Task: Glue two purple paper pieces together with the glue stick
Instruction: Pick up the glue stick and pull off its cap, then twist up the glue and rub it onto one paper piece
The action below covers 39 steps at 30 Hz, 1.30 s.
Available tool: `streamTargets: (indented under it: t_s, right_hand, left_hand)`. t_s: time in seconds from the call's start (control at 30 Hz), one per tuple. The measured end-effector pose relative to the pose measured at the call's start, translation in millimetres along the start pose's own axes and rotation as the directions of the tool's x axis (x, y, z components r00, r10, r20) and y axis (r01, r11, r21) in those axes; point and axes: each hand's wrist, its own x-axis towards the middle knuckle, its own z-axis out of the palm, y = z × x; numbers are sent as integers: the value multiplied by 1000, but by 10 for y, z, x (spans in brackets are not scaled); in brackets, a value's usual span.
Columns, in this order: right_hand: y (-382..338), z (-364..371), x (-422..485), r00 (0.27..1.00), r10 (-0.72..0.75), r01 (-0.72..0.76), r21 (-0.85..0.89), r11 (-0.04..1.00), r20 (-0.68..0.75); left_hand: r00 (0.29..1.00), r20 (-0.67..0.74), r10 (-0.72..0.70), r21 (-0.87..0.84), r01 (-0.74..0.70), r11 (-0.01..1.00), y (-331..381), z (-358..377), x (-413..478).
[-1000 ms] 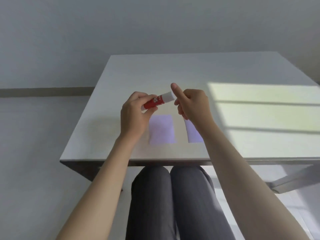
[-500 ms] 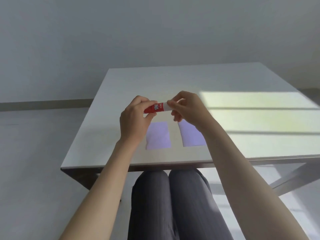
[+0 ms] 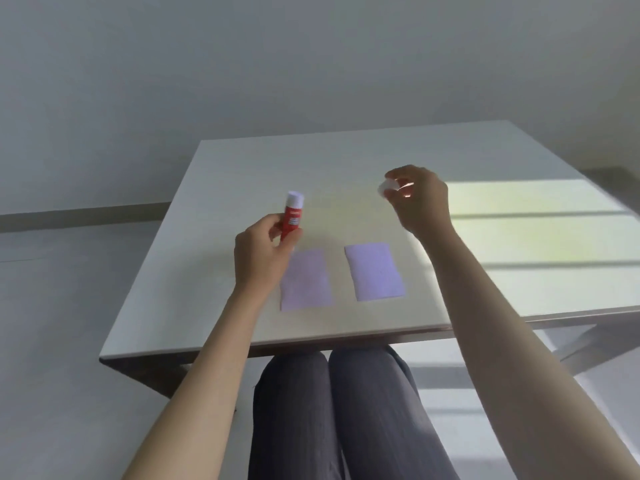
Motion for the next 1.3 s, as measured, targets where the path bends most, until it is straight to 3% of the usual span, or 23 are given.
streamTargets:
  t_s: [0.2,0.53,0.63,0.7,0.77,0.87,0.93,1.07,1.17,1.23,1.3]
  right_hand:
    - [378,208,113,986,-23,76,-324,943,162]
    - [536,316,-4,970,34,74,-426,902,241]
    - [440,282,-77,975,-68,158,-450,879,209]
    - [263,289,-206,969,-187,226,-283,932,159]
    - [33,350,-413,963,-170,162,55,985,211]
    - [-196,463,-687,919,-63,-137,465,874,389]
    - [-261,509,-744,931,-23,-211,590,779,363]
    - [-337,524,-738,939,48,-283,689,667,339]
    - [-435,536,-764,859,222,-498,649,576,462]
    - [-492,529,-765,805,304,-577,555,599,509]
    - [-498,509,-765,829,276,-529,526,666,486]
  left_hand:
    - [993,17,-113,-139,114,984,17,43,-8]
    - [991,65,-119,-139,127,982,-28,98,14]
    - [989,59,-136,-195,145,970,-10,111,14]
    - [979,41,-198,-305,201,931,31,142,22]
    - [961,21,-277,-505,249,827,100,181,38]
    - [940,21,-340,-734,245,633,233,226,28]
    - [928,50,-370,-790,264,554,297,232,15]
    - [929,72,-363,-818,263,511,347,206,-28]
    - [964,47,-261,-761,204,616,353,176,-55]
    - [973,56,-225,-734,193,651,356,142,-64]
    - [974,47,-221,-714,188,674,354,111,-57]
